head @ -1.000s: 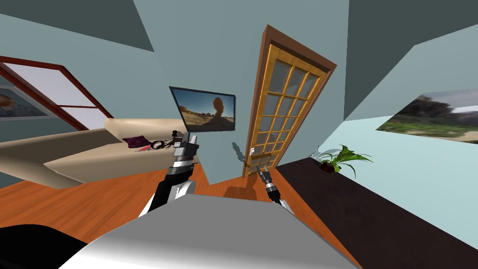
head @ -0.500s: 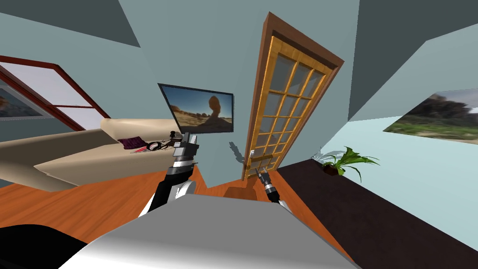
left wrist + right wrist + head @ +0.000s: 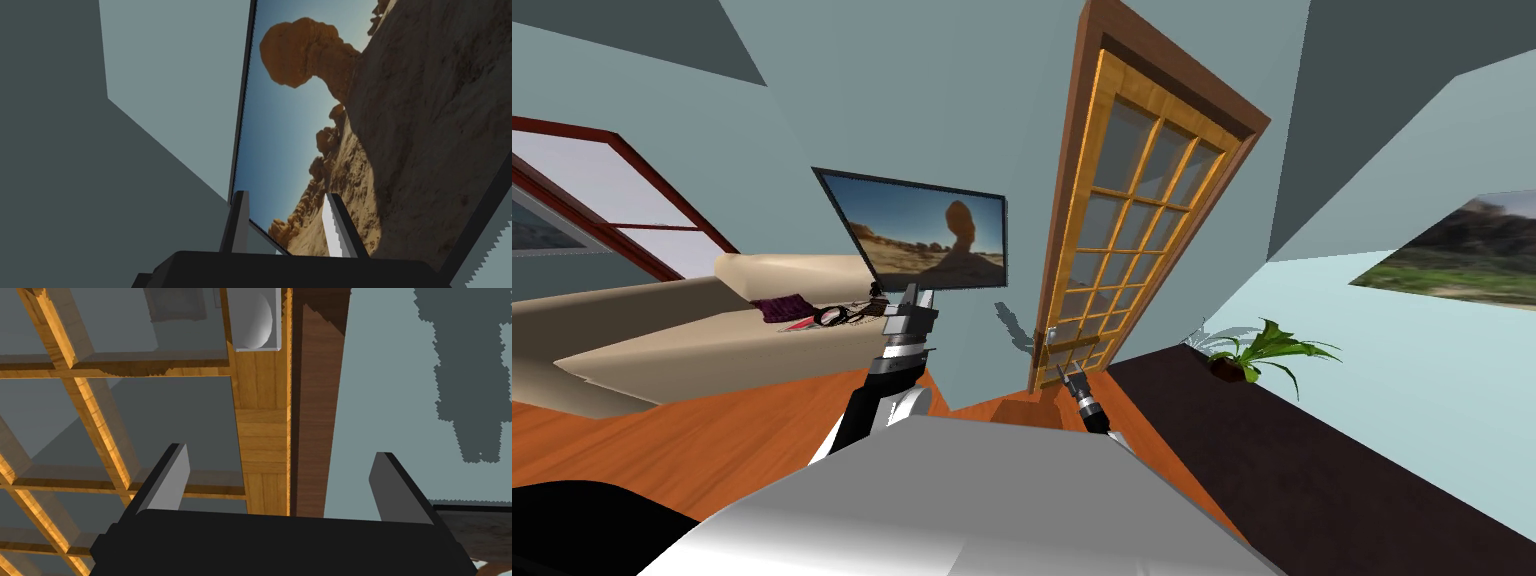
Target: Pull the door open
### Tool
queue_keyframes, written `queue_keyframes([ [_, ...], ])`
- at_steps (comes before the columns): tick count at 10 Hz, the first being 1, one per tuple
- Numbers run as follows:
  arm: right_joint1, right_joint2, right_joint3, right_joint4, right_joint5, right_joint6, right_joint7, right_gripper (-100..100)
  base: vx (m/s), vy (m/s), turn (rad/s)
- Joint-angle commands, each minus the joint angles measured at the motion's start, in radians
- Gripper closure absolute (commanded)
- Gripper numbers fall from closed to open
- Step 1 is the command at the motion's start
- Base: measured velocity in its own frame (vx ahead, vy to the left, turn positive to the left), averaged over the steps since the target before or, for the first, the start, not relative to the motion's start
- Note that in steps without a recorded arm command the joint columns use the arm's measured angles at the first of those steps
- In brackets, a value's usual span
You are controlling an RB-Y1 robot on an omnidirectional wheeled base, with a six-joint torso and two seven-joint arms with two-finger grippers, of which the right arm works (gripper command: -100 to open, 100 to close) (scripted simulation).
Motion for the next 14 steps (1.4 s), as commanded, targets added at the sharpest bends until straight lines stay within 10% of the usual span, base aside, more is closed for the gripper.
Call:
queue_keyframes([
  [1, -0.013, -0.001, -0.002, 0.035, 0.013, -0.012, 0.031, -100, 0.157, -0.058, 0.012],
  [5, -0.030, -0.001, -0.005, 0.086, 0.029, -0.031, 0.069, -100, 0.143, -0.034, 0.007],
  [9, -0.026, 0.036, -0.001, 0.058, -0.007, 0.023, 0.118, -100, 0.130, 0.126, 0.162],
  [13, -0.022, 0.050, 0.002, 0.049, -0.018, 0.037, 0.132, -100, 0.161, -0.100, 0.011],
  [14, -0.022, 0.050, 0.002, 0.049, -0.018, 0.037, 0.132, 100, -0.022, 0.007, -0.004],
])
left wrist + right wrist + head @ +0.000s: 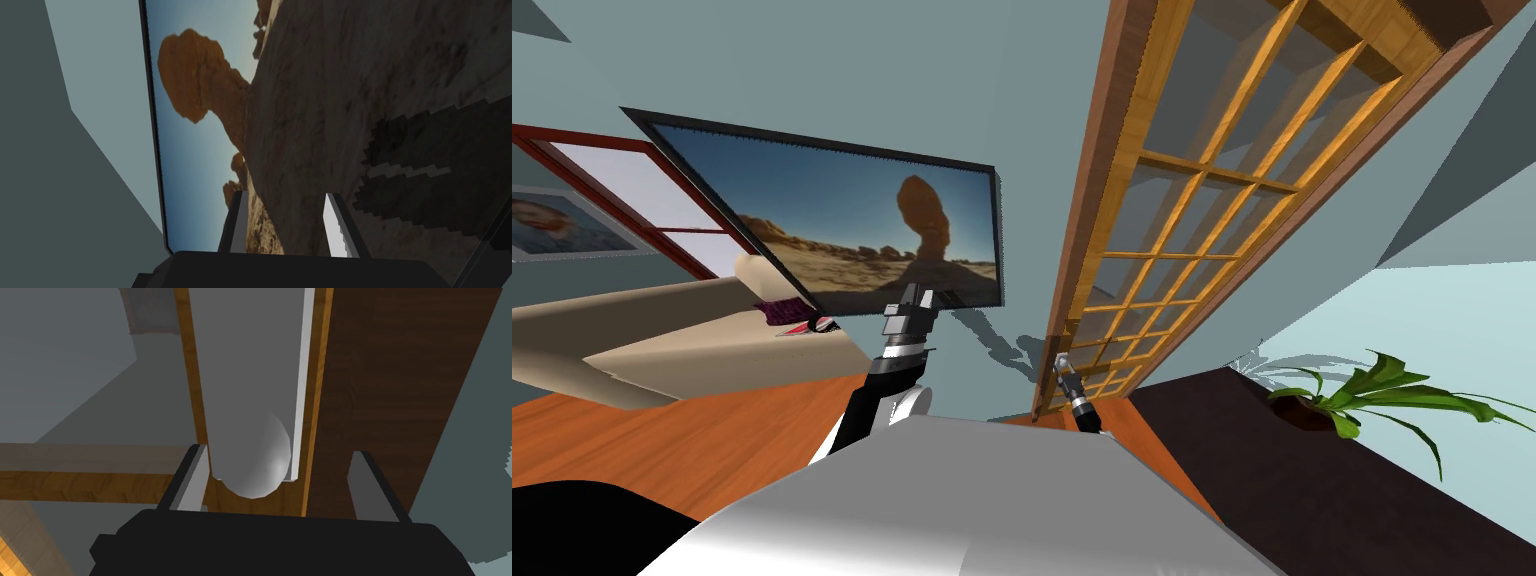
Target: Pull the door open
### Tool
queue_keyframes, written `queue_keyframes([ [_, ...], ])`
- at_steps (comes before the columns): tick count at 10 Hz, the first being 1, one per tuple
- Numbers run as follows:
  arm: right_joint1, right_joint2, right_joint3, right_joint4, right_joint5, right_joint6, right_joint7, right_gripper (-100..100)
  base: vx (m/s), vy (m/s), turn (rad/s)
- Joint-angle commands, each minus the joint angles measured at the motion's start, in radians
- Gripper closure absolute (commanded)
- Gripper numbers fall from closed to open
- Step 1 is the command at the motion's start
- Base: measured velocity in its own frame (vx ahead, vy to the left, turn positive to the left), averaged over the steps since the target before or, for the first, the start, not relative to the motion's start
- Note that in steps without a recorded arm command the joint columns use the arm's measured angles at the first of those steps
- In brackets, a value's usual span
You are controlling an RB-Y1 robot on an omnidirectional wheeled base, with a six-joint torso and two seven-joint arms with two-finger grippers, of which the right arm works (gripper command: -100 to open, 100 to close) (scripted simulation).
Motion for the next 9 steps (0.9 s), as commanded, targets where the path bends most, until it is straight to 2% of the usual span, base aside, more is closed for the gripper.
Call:
queue_keyframes([
  [1, -0.001, -0.001, -0.002, 0.001, 0.000, 0.003, 0.000, 100, -0.027, 0.005, -0.051],
  [5, -0.001, -0.001, -0.002, 0.001, 0.000, 0.003, 0.000, 100, -0.003, 0.000, 0.000],
  [6, -0.001, -0.011, -0.007, -0.001, -0.016, 0.008, -0.037, 100, -0.013, -0.010, 0.057],
  [9, 0.000, -0.015, -0.001, -0.001, -0.034, 0.008, -0.094, 100, -0.020, -0.009, 0.051],
])
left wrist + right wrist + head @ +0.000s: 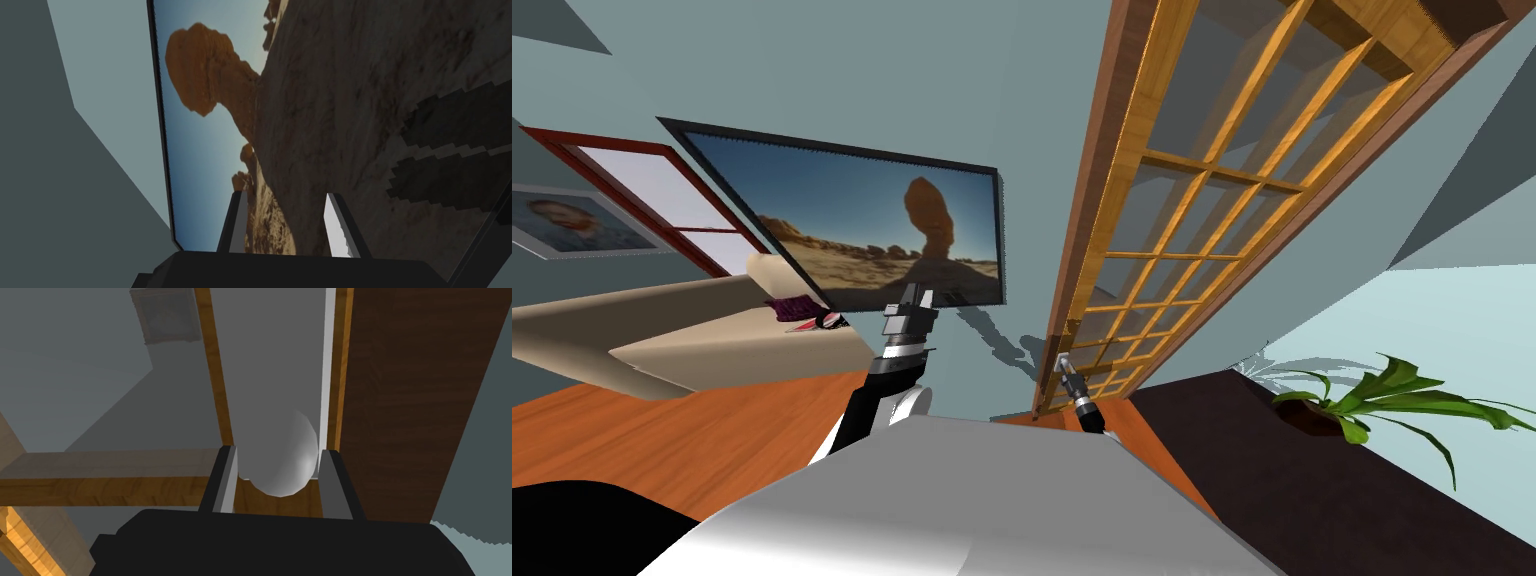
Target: Pull the door open
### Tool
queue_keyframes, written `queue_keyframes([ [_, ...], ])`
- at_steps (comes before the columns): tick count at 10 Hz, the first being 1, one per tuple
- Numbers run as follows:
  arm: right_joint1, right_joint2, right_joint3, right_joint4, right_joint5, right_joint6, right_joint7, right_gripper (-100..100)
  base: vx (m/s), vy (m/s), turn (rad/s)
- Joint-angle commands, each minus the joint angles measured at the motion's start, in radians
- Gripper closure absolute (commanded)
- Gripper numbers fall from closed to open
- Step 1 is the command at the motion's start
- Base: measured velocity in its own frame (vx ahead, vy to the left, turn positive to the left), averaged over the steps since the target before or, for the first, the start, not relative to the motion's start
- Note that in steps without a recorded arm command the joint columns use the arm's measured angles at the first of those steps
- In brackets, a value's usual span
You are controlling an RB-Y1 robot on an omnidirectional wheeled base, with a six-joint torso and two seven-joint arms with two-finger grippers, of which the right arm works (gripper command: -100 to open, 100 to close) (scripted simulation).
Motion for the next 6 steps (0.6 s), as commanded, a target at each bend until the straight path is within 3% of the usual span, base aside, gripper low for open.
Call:
queue_keyframes([
  [1, 0.000, 0.002, 0.009, 0.003, -0.013, -0.005, -0.046, 100, -0.028, -0.004, 0.080],
  [6, 0.003, -0.006, 0.022, 0.003, -0.057, -0.005, -0.168, 100, -0.029, -0.009, 0.068],
])
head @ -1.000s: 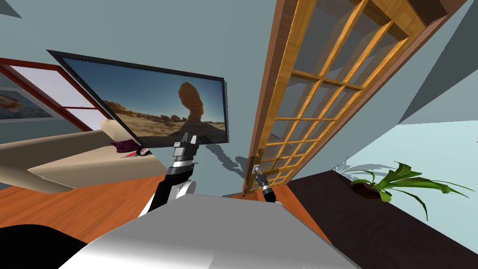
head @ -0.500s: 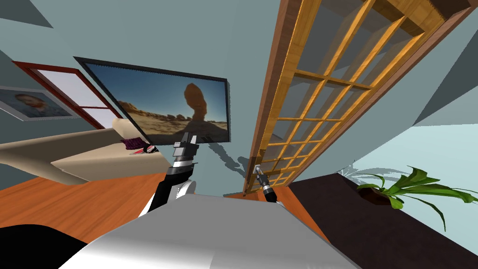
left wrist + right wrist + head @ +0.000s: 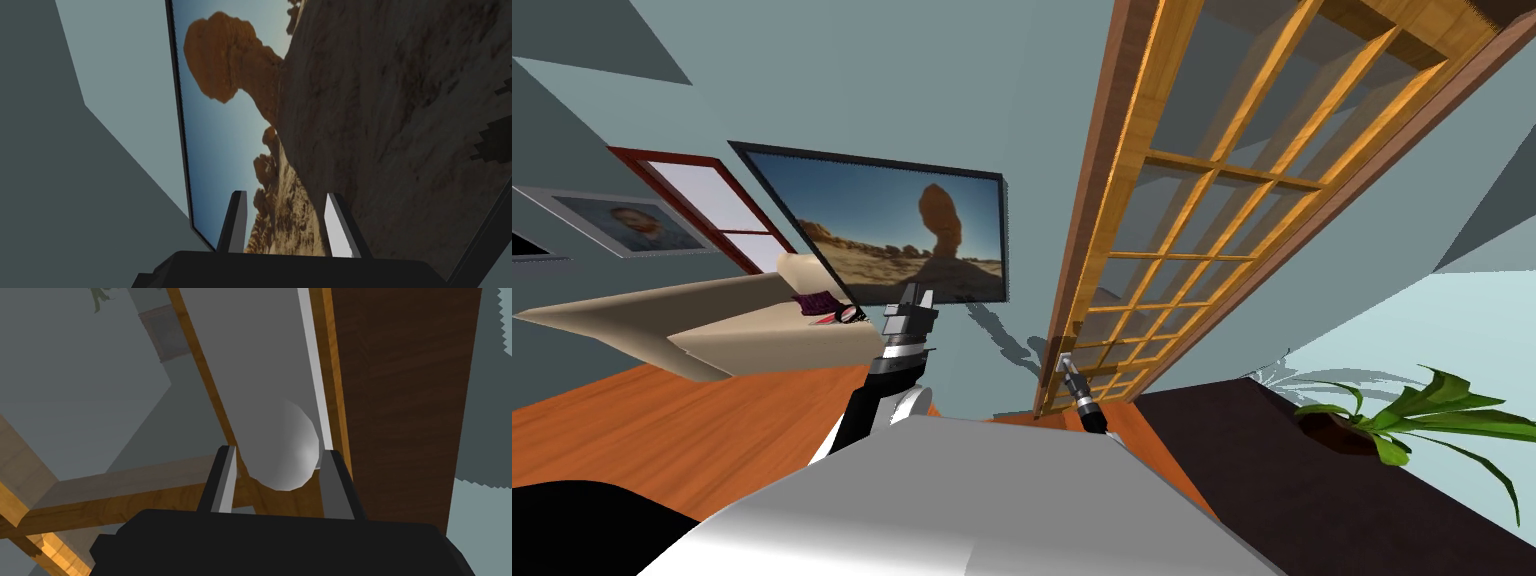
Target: Pull the door open
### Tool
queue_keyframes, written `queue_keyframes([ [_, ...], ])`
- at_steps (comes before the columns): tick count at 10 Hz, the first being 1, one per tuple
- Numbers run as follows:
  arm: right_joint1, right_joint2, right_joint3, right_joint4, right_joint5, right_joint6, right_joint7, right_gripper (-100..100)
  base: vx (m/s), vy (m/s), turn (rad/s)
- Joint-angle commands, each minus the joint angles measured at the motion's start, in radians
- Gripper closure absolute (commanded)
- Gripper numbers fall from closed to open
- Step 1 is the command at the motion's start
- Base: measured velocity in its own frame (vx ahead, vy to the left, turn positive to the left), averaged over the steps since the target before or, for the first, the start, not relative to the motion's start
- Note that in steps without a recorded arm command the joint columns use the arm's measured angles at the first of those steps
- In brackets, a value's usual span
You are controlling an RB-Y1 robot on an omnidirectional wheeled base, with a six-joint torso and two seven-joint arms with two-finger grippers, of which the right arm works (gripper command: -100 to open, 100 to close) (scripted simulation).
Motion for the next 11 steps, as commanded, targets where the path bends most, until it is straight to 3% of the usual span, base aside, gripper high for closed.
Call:
queue_keyframes([
  [1, 0.003, 0.006, 0.015, 0.001, -0.012, -0.004, -0.050, 100, -0.018, -0.001, 0.074],
  [11, 0.008, -0.012, 0.043, 0.002, -0.107, -0.004, -0.277, 100, -0.026, -0.006, 0.067],
])
